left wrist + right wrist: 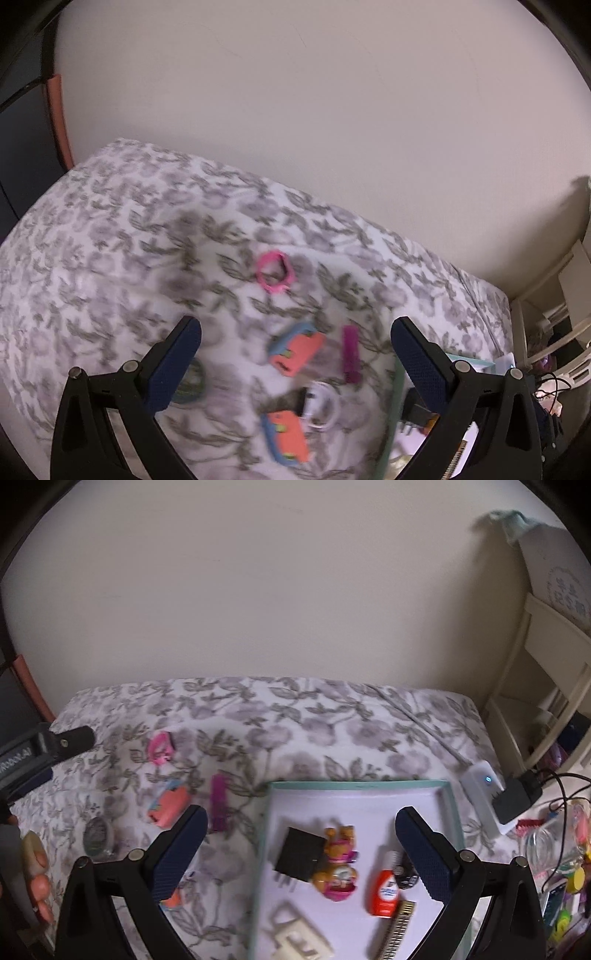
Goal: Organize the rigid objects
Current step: 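Move the left tool to the bead tin while the right tool approaches the orange case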
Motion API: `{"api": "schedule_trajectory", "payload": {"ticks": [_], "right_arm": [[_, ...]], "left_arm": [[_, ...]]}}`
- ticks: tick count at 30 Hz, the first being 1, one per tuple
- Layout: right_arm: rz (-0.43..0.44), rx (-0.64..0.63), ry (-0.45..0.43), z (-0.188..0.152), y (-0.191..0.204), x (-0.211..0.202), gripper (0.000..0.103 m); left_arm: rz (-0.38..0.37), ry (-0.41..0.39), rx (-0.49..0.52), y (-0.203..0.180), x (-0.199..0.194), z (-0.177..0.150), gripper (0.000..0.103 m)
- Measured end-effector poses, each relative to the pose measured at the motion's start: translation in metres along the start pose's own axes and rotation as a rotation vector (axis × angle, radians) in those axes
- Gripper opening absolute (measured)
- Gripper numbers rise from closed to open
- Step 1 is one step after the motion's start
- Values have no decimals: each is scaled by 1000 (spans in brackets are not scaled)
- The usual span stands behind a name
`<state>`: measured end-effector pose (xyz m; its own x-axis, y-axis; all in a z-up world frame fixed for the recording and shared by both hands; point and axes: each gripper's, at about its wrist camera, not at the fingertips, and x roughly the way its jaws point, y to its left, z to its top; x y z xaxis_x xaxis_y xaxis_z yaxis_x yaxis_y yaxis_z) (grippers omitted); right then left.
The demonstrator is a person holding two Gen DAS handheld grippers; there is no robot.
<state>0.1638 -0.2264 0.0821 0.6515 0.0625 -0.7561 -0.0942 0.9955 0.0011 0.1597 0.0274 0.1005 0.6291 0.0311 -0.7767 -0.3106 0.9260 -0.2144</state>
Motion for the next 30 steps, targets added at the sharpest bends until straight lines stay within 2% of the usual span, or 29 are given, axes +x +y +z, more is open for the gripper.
{"api": "schedule_trajectory", "payload": {"ticks": [10, 17, 23, 30], "right_arm": [[96, -38, 14, -1, 47, 3, 103], [137, -91, 83, -13, 85, 24, 103], [171, -132, 177, -29, 114, 51, 103], [173, -182, 292, -53, 136, 82, 103]], "left_arm": [[71, -25, -89, 103, -27, 20, 102], [79, 22, -149, 155, -15, 16, 102], [50, 118, -168, 167, 17, 0, 102], [33, 225, -133, 158, 57, -23, 102]]}}
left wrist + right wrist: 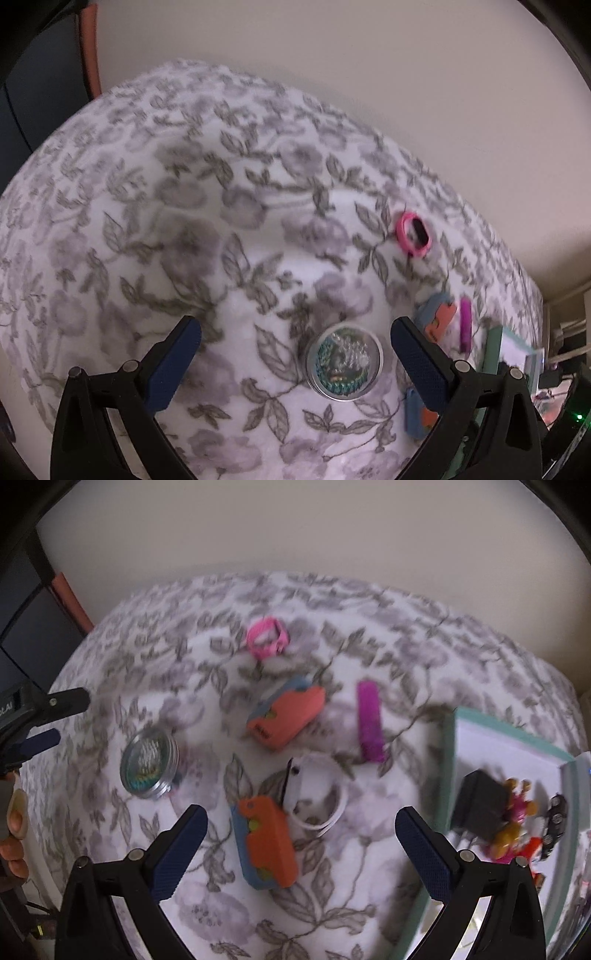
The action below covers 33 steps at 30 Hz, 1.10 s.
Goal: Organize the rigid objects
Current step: 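Move the left tool to the bead tin while the right tool approaches the orange case, then close the left tool on the bead tin while the right tool grasps the orange case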
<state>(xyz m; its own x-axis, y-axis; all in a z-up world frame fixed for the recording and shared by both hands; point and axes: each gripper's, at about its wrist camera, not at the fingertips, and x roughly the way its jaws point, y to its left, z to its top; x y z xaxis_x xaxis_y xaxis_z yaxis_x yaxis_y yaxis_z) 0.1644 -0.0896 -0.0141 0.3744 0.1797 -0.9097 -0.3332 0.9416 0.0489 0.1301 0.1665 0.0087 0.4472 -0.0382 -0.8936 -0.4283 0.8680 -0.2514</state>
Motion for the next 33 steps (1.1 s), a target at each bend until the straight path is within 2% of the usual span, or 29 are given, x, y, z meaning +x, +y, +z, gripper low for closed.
{"api": "schedule_trajectory", "payload": {"ticks": [10, 18, 20, 22, 28, 30, 33], "right_arm": [[-13, -35, 90, -13, 16, 32, 98], [-34, -66, 133, -21, 25, 49, 92], [-42, -70, 140, -22, 28, 53, 88], [-59, -78, 137, -23, 31, 55, 88], [-67, -73, 125, -27, 41, 56, 81], [-68, -67, 121, -29, 43, 55, 76], [-69, -56, 115, -31, 43, 49, 62]], "left_arm": [[-31, 100, 73, -28, 44, -15, 102], [1, 130, 122, -42, 66, -22, 101], [10, 141, 121, -41, 70, -23, 97], [18, 151, 122, -41, 75, -24, 83], [36, 161, 142, -43, 79, -25, 78], [46, 162, 149, -48, 81, -27, 75], [64, 163, 159, -51, 82, -28, 74]]}}
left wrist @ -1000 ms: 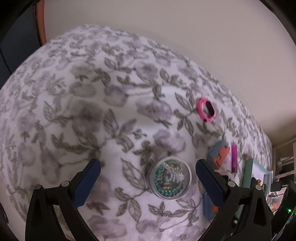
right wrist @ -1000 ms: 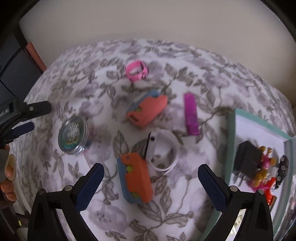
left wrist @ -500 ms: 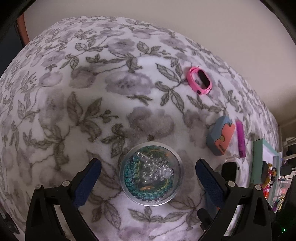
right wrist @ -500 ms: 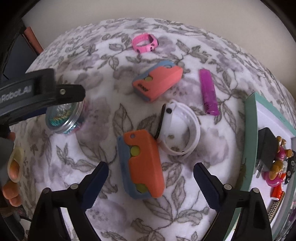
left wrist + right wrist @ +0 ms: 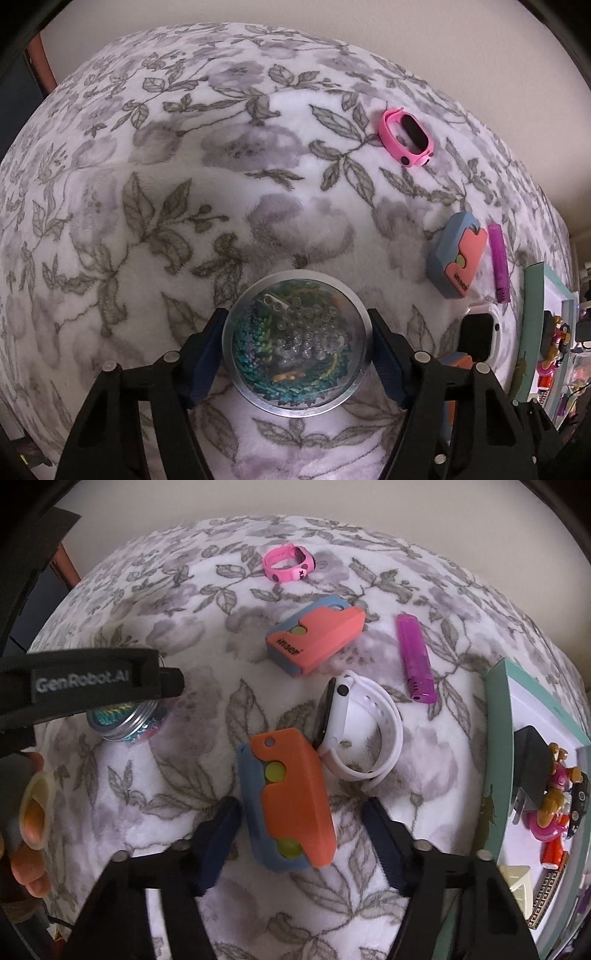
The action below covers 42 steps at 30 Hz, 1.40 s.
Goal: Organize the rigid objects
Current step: 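Close the left tool on the bead tin while the right tool grasps the orange case, then lift the bead tin and orange case toward the tray with both tools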
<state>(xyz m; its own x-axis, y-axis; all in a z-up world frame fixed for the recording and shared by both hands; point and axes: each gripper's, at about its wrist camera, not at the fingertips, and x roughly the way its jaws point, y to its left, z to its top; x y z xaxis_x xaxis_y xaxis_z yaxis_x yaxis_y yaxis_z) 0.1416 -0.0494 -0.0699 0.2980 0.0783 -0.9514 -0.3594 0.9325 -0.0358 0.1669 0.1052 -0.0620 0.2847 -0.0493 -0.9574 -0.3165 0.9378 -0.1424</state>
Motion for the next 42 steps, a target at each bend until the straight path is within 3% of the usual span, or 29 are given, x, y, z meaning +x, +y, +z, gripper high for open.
{"api": "schedule_trajectory", "payload": {"ticks": [3, 13, 20, 42], "right_arm": [[12, 0, -1, -2, 2, -6, 51], [36, 34, 13, -21, 0, -15, 50], [98, 89, 41, -31, -17, -19, 49], [258, 225, 3, -40, -64, -63, 42]], "left_arm": [[15, -1, 4, -4, 1, 1, 74], [57, 30, -26, 3, -6, -19, 73], [52, 40, -36, -5, -14, -35, 73], [-58, -49, -133, -24, -87, -46, 73]]}}
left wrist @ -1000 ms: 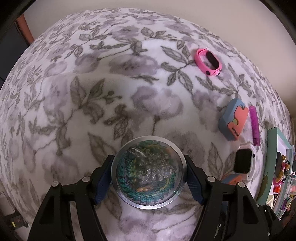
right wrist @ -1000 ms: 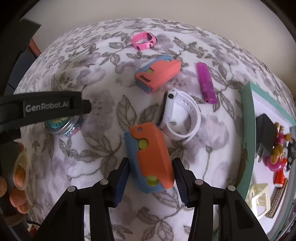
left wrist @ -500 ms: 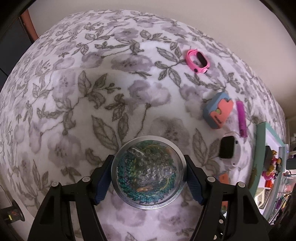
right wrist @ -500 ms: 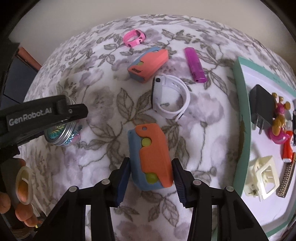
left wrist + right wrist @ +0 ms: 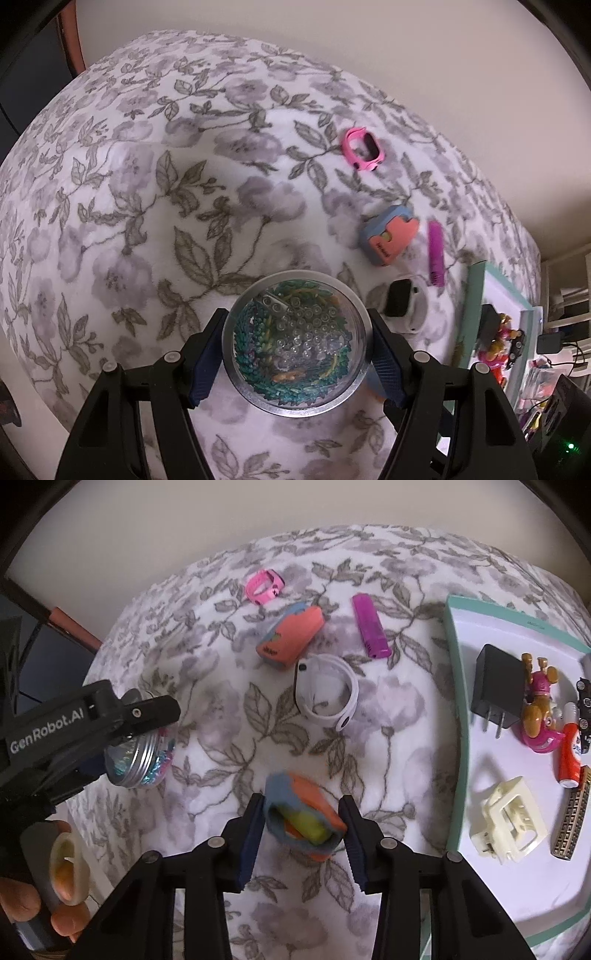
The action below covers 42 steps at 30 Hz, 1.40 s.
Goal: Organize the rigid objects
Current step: 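Lift the bead tin and orange case toward the tray with both tools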
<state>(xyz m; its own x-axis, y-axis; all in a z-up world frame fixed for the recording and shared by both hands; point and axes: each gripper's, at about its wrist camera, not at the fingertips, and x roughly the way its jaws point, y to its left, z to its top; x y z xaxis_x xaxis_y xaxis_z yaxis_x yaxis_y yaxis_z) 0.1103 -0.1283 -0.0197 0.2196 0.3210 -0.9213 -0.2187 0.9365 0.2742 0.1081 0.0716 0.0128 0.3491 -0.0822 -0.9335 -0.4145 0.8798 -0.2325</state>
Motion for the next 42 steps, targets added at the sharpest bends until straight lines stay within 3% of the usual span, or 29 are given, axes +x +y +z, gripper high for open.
{"api": "schedule_trajectory", "payload": {"ticks": [11, 17, 30, 42], "right_arm": [[26, 44, -12, 5, -12, -7, 40], [37, 90, -90, 14, -26, -36, 40], [-104, 190, -291, 20, -82, -117, 40], [-287, 323, -323, 4, -154, -142, 40]], "left_arm": [[-31, -28, 4, -12, -8, -3, 73], [-79, -60, 36, -27, -22, -2, 73], [-190, -106, 230, -112, -53, -19, 73], [-219, -27, 416, -184, -30, -62, 73]]}}
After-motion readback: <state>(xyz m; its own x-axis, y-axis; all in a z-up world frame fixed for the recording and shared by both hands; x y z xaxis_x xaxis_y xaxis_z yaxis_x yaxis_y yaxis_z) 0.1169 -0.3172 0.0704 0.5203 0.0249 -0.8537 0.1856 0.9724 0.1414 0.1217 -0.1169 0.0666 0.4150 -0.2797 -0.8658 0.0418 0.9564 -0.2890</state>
